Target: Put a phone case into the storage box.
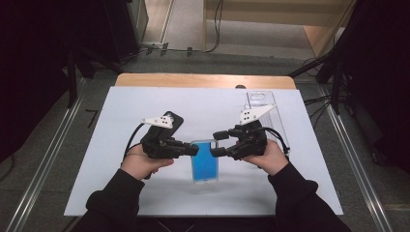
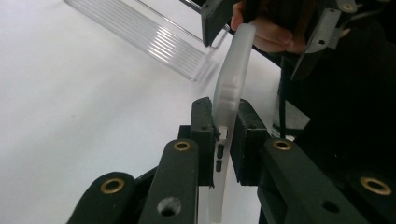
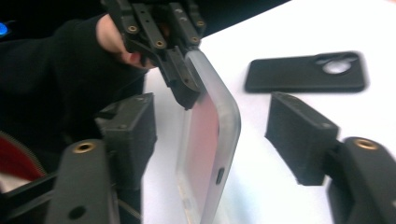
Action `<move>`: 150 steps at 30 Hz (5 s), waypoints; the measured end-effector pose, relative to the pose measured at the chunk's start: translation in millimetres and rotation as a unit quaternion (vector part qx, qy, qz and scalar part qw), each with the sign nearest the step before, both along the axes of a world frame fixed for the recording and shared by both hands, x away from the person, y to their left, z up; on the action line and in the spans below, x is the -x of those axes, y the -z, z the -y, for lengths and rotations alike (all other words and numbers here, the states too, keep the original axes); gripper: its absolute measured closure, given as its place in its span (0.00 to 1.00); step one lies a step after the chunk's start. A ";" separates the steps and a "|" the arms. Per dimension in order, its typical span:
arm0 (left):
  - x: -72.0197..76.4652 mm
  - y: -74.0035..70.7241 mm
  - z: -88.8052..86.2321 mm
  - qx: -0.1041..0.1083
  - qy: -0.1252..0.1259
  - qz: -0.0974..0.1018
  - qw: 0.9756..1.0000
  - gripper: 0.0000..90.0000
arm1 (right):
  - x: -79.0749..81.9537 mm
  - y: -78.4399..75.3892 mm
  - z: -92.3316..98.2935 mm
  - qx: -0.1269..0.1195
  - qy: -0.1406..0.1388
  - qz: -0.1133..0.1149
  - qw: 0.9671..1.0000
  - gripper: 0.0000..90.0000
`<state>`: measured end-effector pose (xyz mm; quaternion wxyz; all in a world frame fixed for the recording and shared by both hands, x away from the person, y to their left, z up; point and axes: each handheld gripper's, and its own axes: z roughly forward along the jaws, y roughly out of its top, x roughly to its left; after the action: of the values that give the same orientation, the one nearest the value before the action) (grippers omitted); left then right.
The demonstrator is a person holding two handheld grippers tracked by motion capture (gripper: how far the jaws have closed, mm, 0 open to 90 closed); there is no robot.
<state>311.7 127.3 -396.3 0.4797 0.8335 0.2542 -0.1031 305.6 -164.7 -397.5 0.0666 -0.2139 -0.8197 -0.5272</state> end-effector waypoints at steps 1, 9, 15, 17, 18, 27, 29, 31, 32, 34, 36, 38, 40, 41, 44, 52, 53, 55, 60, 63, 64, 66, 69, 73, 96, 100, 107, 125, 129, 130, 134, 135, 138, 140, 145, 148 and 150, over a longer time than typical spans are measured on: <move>-0.6 -0.7 -0.6 0.000 -0.009 -0.006 1.000 0.90 | 0.7 -0.5 -0.6 0.005 0.011 0.005 1.000 0.29; -1.0 -5.3 -2.5 -0.029 -0.089 0.006 0.996 0.90 | 1.3 4.9 -9.9 0.036 0.057 0.004 0.998 0.00; -1.0 -7.3 -4.2 -0.034 -0.123 0.013 0.992 0.90 | 1.7 9.0 -13.6 0.038 0.098 -0.013 0.994 0.00; -0.8 -7.8 -4.2 -0.038 -0.134 0.015 0.990 0.90 | 3.0 10.2 -17.5 0.046 0.111 -0.014 0.993 0.00; -0.6 -7.9 -4.1 -0.039 -0.139 0.016 0.989 0.90 | 3.6 10.7 -18.8 0.048 0.118 -0.012 0.992 0.00; 1.9 -10.2 -0.2 -0.056 -0.177 0.012 0.983 0.90 | 10.7 19.9 -34.2 0.053 0.194 -0.003 0.980 0.00; 2.1 -9.7 1.0 -0.059 -0.182 0.012 0.982 0.90 | 12.8 21.0 -37.6 0.051 0.207 -0.002 0.977 0.00; 2.6 -9.7 1.9 -0.060 -0.187 0.010 0.980 0.90 | 15.4 23.1 -41.5 0.046 0.219 -0.003 0.975 0.00; 3.1 -9.8 2.3 -0.059 -0.190 0.011 0.980 0.90 | 16.3 24.0 -43.5 0.047 0.226 -0.003 0.973 0.00; 4.4 -10.3 3.8 -0.060 -0.194 0.013 0.979 0.90 | 17.9 25.5 -47.1 0.050 0.235 0.000 0.971 0.00; 5.4 -10.4 5.3 -0.059 -0.196 0.013 0.979 0.90 | 19.0 27.0 -50.1 0.053 0.241 0.002 0.969 0.00; 6.3 -9.8 7.3 -0.057 -0.197 0.011 0.979 0.90 | 20.2 28.8 -53.4 0.053 0.246 0.002 0.968 0.00; 6.9 -9.2 8.7 -0.058 -0.197 0.009 0.979 0.90 | 21.2 30.2 -56.8 0.056 0.251 0.005 0.966 0.00; 7.2 -8.9 9.5 -0.057 -0.199 0.007 0.978 0.90 | 21.4 31.0 -58.5 0.058 0.254 0.006 0.965 0.00; 7.9 -8.9 10.7 -0.056 -0.203 0.007 0.978 0.90 | 21.4 32.9 -62.2 0.064 0.261 0.004 0.963 0.00; 11.3 -8.2 17.2 -0.055 -0.200 0.009 0.978 0.90 | 20.0 38.0 -71.6 0.072 0.262 0.001 0.962 0.00; 11.9 -7.8 18.3 -0.056 -0.202 0.010 0.978 0.90 | 20.2 38.7 -73.3 0.075 0.265 0.004 0.961 0.00; 12.5 -7.5 19.2 -0.055 -0.200 0.010 0.978 0.90 | 19.8 40.4 -76.2 0.079 0.267 0.004 0.960 0.00; 14.6 -7.0 21.8 -0.056 -0.197 0.011 0.979 0.90 | 18.4 44.4 -80.5 0.088 0.277 0.003 0.957 0.11; 14.7 -6.7 22.1 -0.055 -0.197 0.011 0.979 0.90 | 19.1 44.5 -80.2 0.088 0.277 0.010 0.957 0.17; 14.4 -6.7 21.5 -0.054 -0.196 0.010 0.979 0.90 | 19.1 44.3 -80.2 0.089 0.277 0.010 0.957 0.18; 14.0 -6.9 20.8 -0.053 -0.193 0.008 0.980 0.90 | 19.0 44.0 -79.9 0.090 0.274 0.014 0.957 0.18; 12.6 -8.8 17.7 -0.041 -0.193 0.007 0.980 0.83 | 19.0 42.6 -79.1 0.093 0.273 0.017 0.957 0.18; 9.9 -12.5 9.9 -0.033 -0.198 0.001 0.980 0.71 | 15.5 42.8 -74.0 0.093 0.275 0.011 0.957 0.18; 13.6 14.4 -0.8 -0.058 -0.085 0.077 0.992 0.35 | -1.9 38.9 -39.6 0.096 0.292 0.008 0.952 0.18; 18.0 26.4 -4.4 -0.072 -0.060 0.106 0.990 0.35 | -1.6 36.4 -37.7 0.097 0.285 0.010 0.954 0.18; 20.5 43.4 -15.5 -0.079 -0.050 0.079 0.992 0.35 | -1.2 30.1 -32.5 0.087 0.268 0.012 0.959 0.18; 31.1 59.8 -49.5 -0.092 -0.078 0.069 0.990 0.35 | -2.9 7.9 -9.3 0.078 0.247 0.011 0.966 0.18; 32.0 58.2 -55.2 -0.086 -0.103 0.050 0.990 0.35 | -6.3 2.2 1.7 0.076 0.249 0.006 0.965 0.18; 32.3 58.8 -56.2 -0.089 -0.108 0.048 0.989 0.35 | -7.2 1.0 4.5 0.075 0.251 0.005 0.965 0.18; 32.2 59.8 -58.1 -0.096 -0.111 0.044 0.988 0.35 | -9.4 -4.2 14.2 0.071 0.265 0.006 0.962 0.18; 32.3 59.7 -58.3 -0.095 -0.112 0.043 0.988 0.35 | -10.0 -5.5 16.2 0.070 0.268 0.007 0.961 0.18; 33.1 59.6 -58.9 -0.097 -0.118 0.035 0.988 0.35 | -12.1 -9.7 21.8 0.068 0.278 0.010 0.958 0.18; 33.1 59.9 -60.0 -0.097 -0.120 0.028 0.988 0.35 | -14.1 -12.9 26.6 0.068 0.286 0.010 0.956 0.18; 35.1 58.6 -62.3 -0.093 -0.126 0.029 0.987 0.35 | -19.6 -21.1 38.7 0.063 0.302 0.014 0.951 0.18; 35.9 57.8 -63.0 -0.092 -0.128 0.025 0.987 0.35 | -22.7 -23.6 45.5 0.059 0.312 0.015 0.948 0.18; 36.4 58.2 -63.2 -0.093 -0.128 0.027 0.987 0.35 | -24.8 -23.7 49.8 0.060 0.319 0.016 0.946 0.18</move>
<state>275.3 190.5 -454.4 0.4164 0.8373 0.3544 0.0058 330.4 -214.5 -373.8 -0.1313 -0.4597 -0.7392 -0.4743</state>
